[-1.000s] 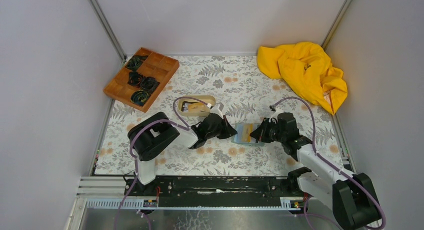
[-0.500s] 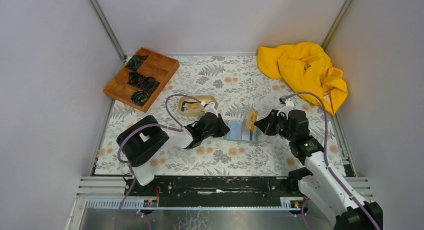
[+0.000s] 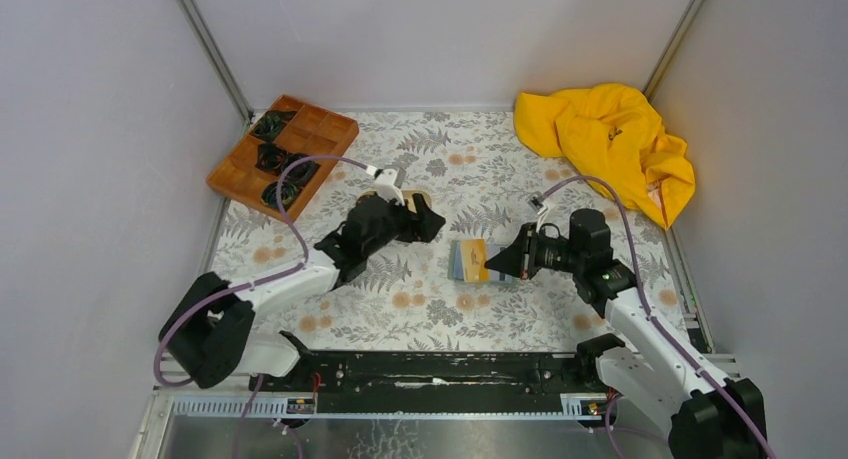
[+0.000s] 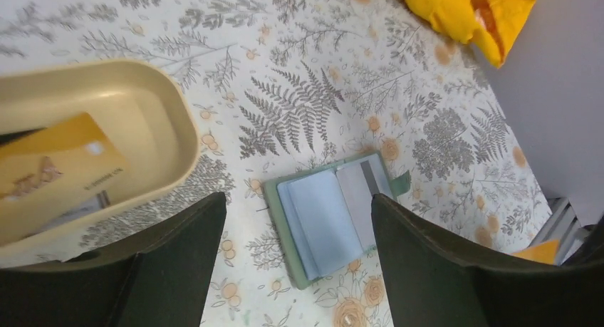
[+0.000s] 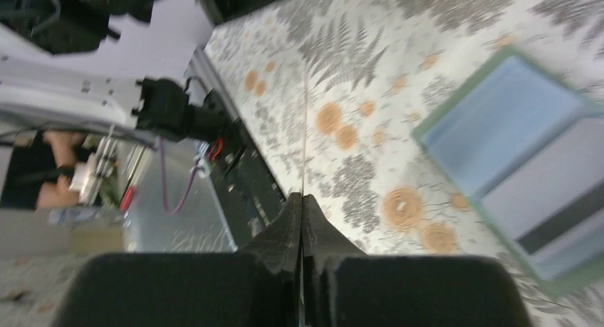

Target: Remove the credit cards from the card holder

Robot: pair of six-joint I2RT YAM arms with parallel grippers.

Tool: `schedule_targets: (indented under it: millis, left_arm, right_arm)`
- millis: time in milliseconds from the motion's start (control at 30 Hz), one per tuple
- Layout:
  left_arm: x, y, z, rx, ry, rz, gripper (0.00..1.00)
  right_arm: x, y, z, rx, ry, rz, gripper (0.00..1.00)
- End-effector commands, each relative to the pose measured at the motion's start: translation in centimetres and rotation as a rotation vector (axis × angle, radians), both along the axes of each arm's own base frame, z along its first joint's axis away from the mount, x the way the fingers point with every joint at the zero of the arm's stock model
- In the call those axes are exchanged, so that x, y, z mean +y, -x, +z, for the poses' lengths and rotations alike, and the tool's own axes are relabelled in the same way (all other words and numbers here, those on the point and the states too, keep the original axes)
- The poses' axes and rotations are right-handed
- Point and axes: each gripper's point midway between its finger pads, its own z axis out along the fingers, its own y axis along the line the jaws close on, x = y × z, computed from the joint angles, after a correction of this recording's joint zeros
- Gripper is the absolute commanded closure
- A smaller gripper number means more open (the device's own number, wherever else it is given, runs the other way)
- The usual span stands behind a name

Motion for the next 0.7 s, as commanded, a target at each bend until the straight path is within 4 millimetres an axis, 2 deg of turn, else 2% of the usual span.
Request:
schedule_targets:
  millis: [0, 133, 267, 433, 667]
  left_arm:
    - [1.0, 1.6, 1.8, -0.088, -0.001, -0.159, 0.17]
    - [0.6, 3.8, 3.2, -0.099, 0.079, -0.382, 0.17]
    - [-0.7, 7.3, 3.4, -0.079, 0.128, -0.622, 0.23]
    - [-1.2, 11.0, 5.1, -0.107, 0.225, -0.828, 0.31]
    - [-1.0, 13.8, 6.1, -0.125, 0.287, -0.969, 0.33]
  right_arm:
    - [2.3, 3.5, 1.4, -0.029, -0.067, 0.221, 1.0]
    - [3.6, 5.0, 1.1, -0.015, -0.061, 0.316, 1.0]
    - [4.2, 5.9, 1.6, -0.012, -0.08, 0.378, 1.0]
    - [4.6, 6.1, 1.3, 0.002, -0.076, 0.4, 1.0]
    - [4.8, 6.0, 0.5, 0.019, -0.043, 0.396, 1.0]
